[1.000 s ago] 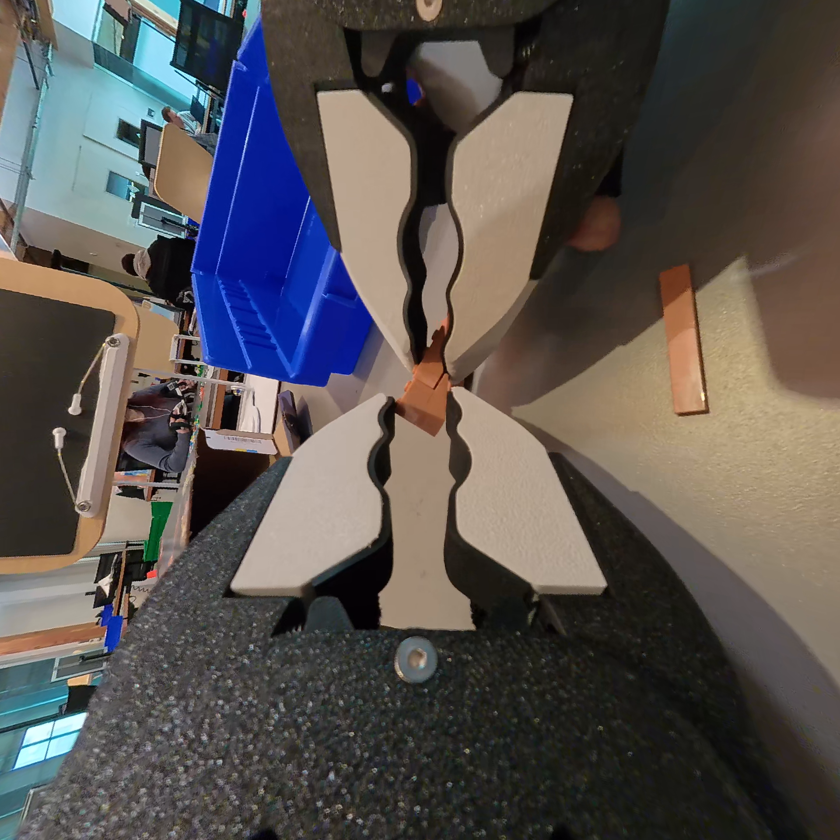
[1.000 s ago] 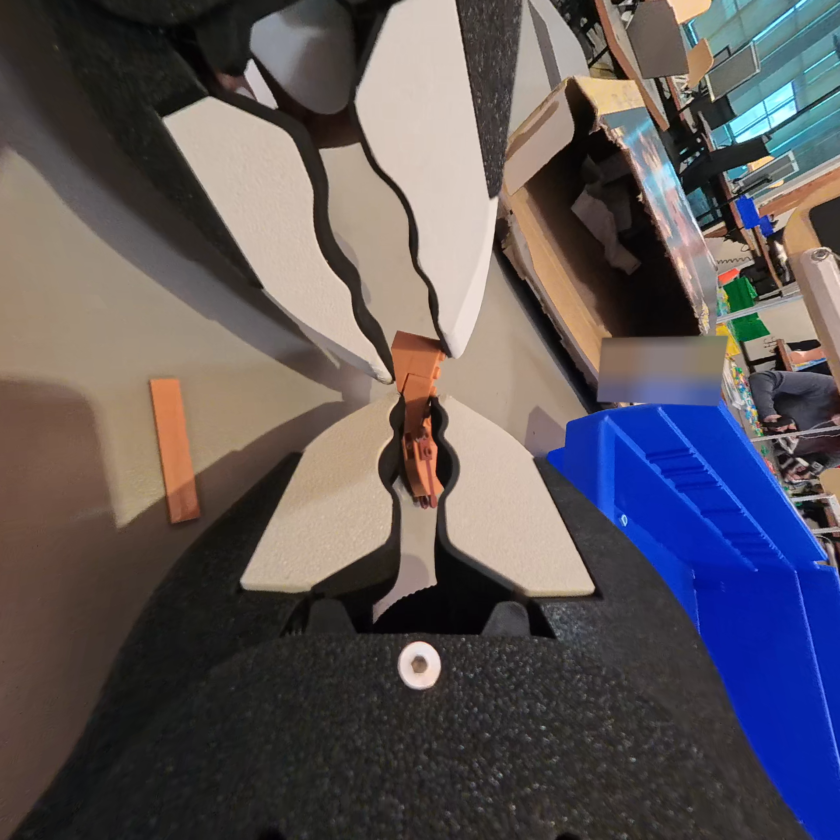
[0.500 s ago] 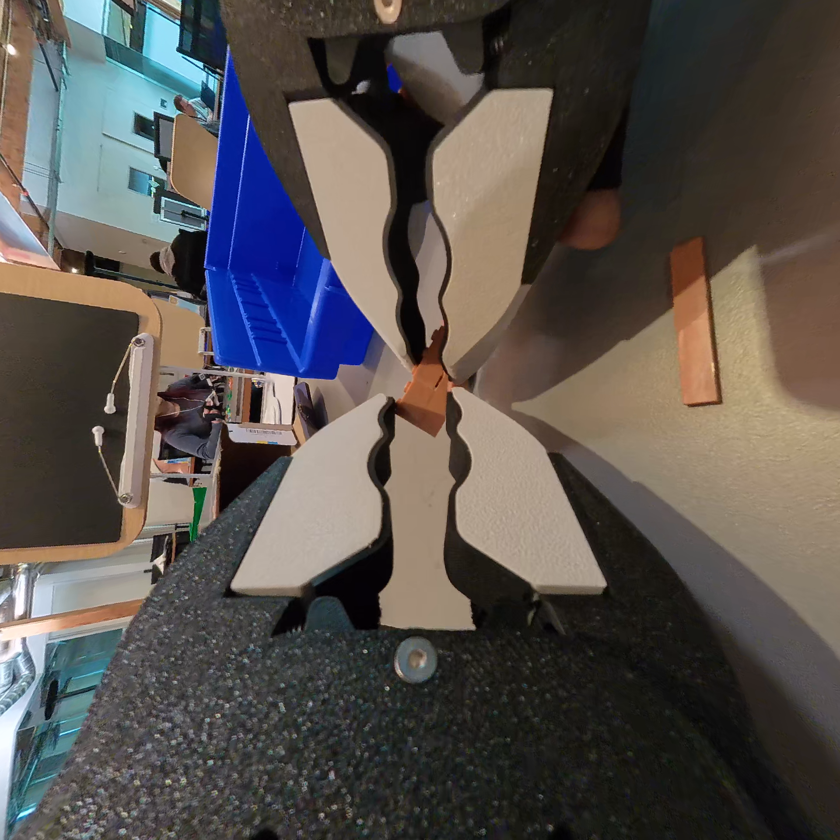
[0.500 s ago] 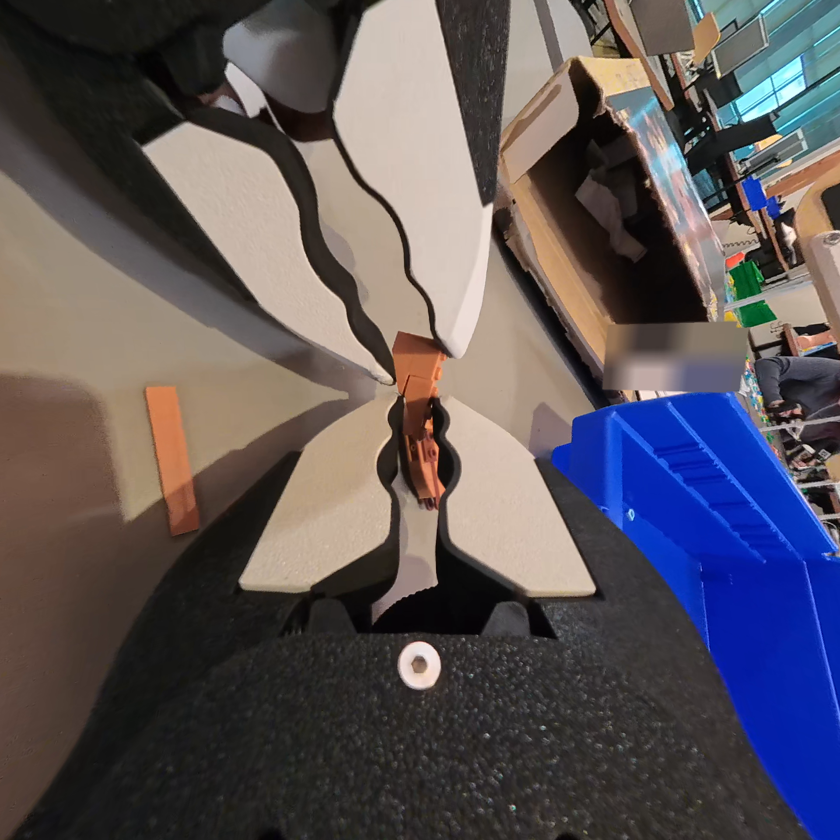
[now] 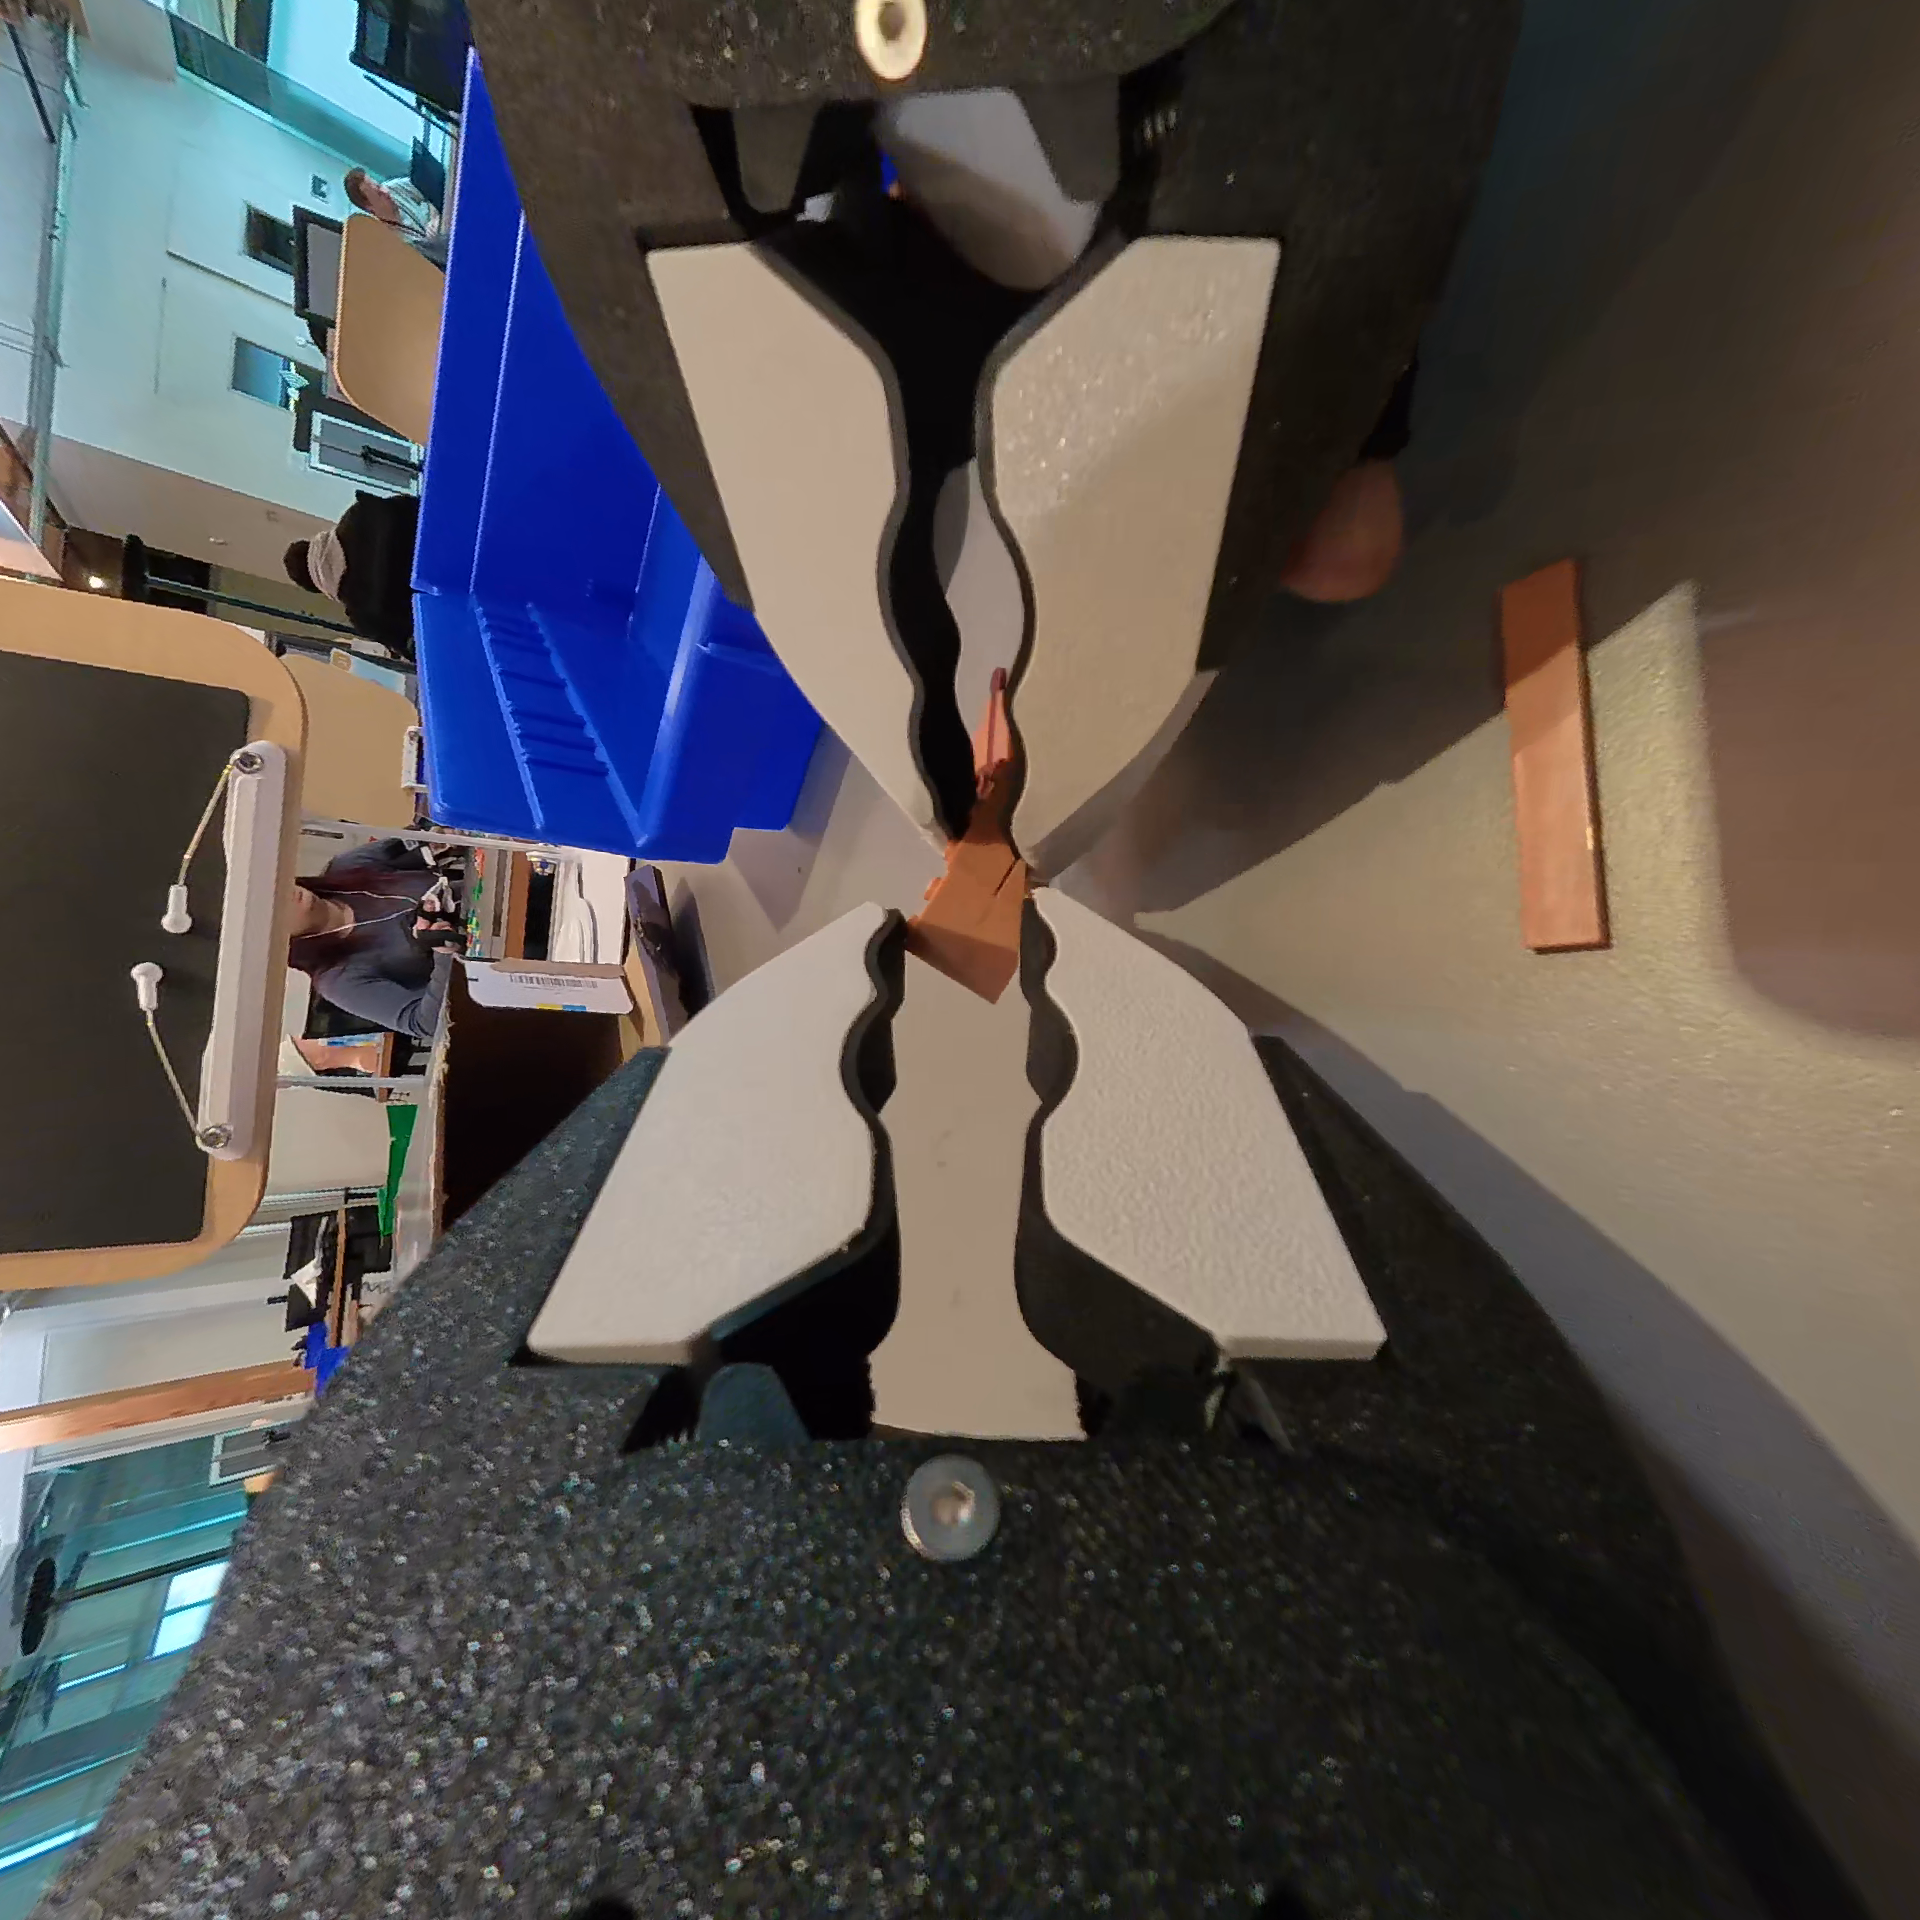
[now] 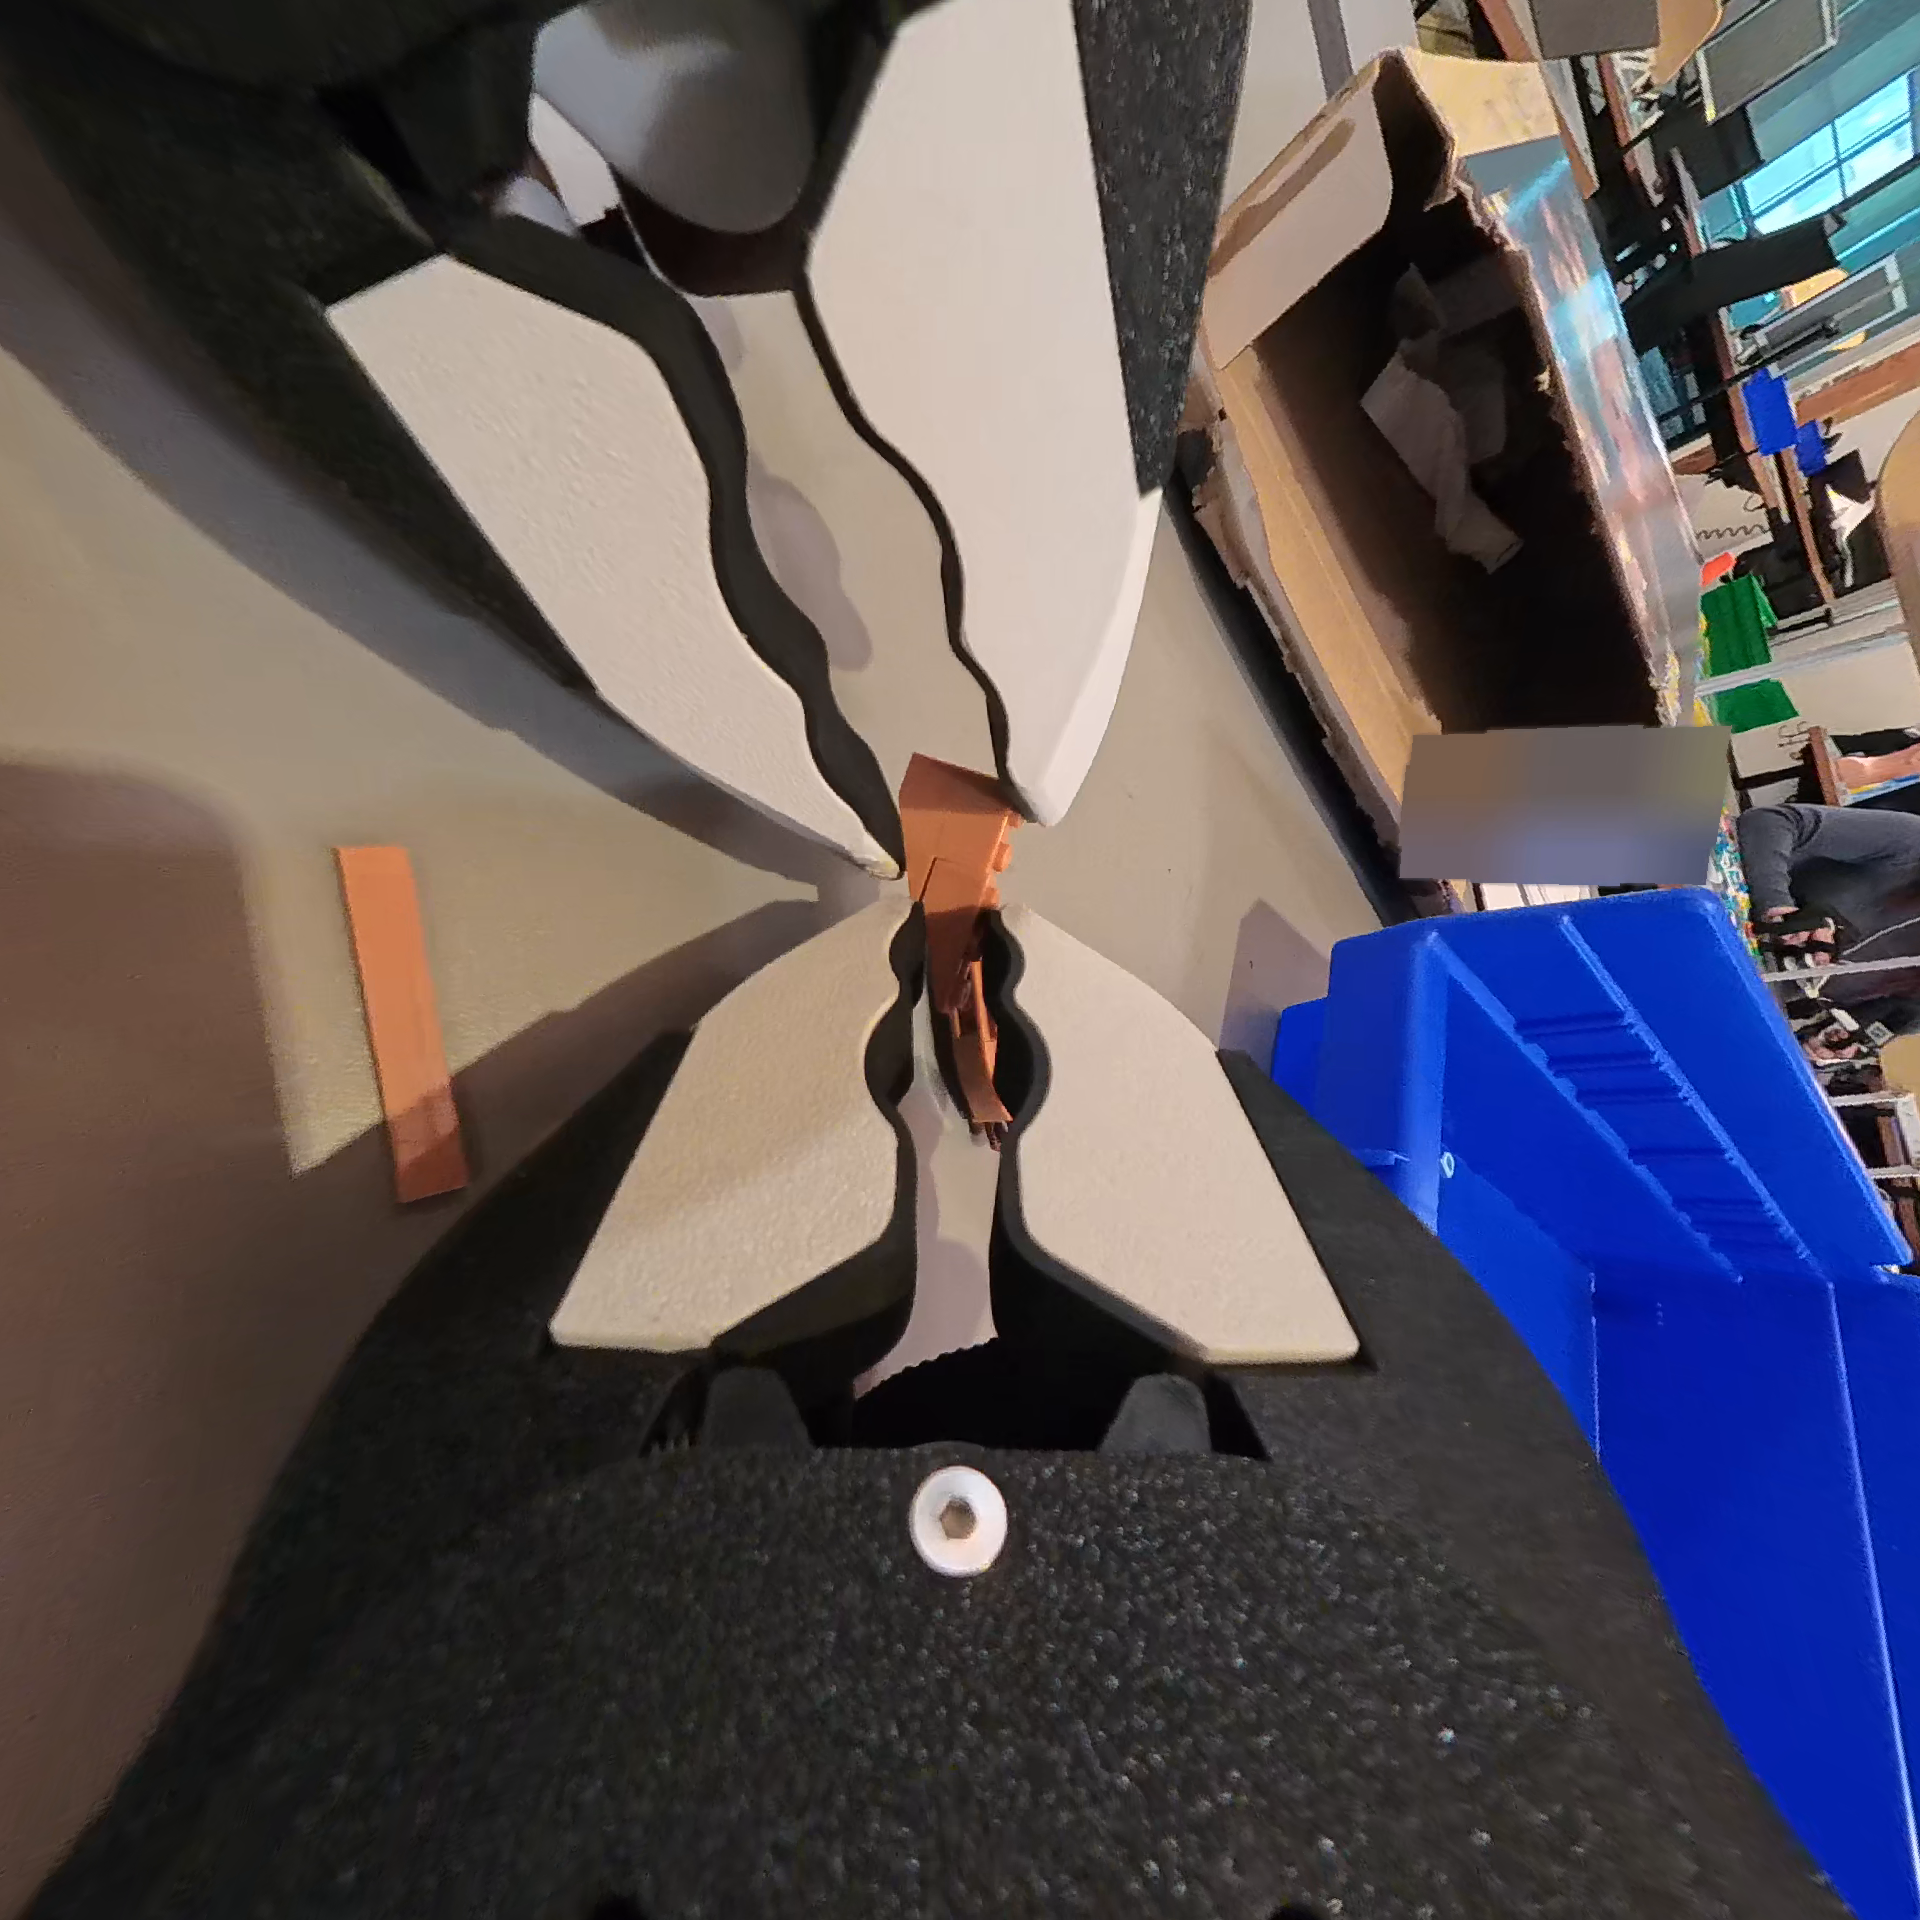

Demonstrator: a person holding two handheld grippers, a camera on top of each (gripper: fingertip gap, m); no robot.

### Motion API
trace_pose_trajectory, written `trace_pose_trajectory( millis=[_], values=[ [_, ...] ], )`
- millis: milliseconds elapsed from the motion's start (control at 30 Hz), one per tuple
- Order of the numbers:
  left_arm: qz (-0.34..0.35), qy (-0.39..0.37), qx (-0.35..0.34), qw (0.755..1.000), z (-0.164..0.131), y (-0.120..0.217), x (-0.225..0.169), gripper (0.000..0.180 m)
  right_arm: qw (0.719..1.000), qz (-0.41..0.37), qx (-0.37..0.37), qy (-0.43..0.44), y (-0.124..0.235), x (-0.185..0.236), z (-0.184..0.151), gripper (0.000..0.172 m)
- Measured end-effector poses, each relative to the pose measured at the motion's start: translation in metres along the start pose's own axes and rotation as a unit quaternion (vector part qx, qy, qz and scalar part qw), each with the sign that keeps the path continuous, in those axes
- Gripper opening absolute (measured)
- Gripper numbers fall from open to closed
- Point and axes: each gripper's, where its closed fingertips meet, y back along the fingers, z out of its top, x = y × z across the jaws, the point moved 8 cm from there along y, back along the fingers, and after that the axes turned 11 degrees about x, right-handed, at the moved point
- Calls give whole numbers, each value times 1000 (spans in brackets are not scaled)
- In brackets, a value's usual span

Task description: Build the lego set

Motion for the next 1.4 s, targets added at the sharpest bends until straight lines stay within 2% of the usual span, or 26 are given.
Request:
trace_pose_trajectory(
  millis=[167,333,400,533,633,900,1000,1333,1400],
  values=[
    [-10,15,-14,1000,0,2,3,21,1000,5,-19,1,5,-3,-1,10],
    [-36,48,-74,995,-4,12,15,23,998,11,-59,-12,14,-9,1,10],
    [-53,56,-97,992,-8,16,19,29,998,16,-64,-8,14,-8,1,10],
    [-92,39,-127,987,-18,21,22,37,997,40,-73,4,15,-3,2,10],
    [-131,18,-151,980,-23,23,17,36,994,60,-86,13,17,0,4,10],
    [-164,-13,-212,963,-21,30,8,32,989,94,-111,24,23,6,8,10],
    [-152,-20,-212,965,-19,29,6,23,989,98,-110,29,23,7,9,10],
    [-159,12,-218,963,-18,30,12,22,987,96,-131,8,26,2,8,11],
    [-167,34,-224,959,-18,30,15,22,985,91,-144,0,29,0,8,18]
  ],
)
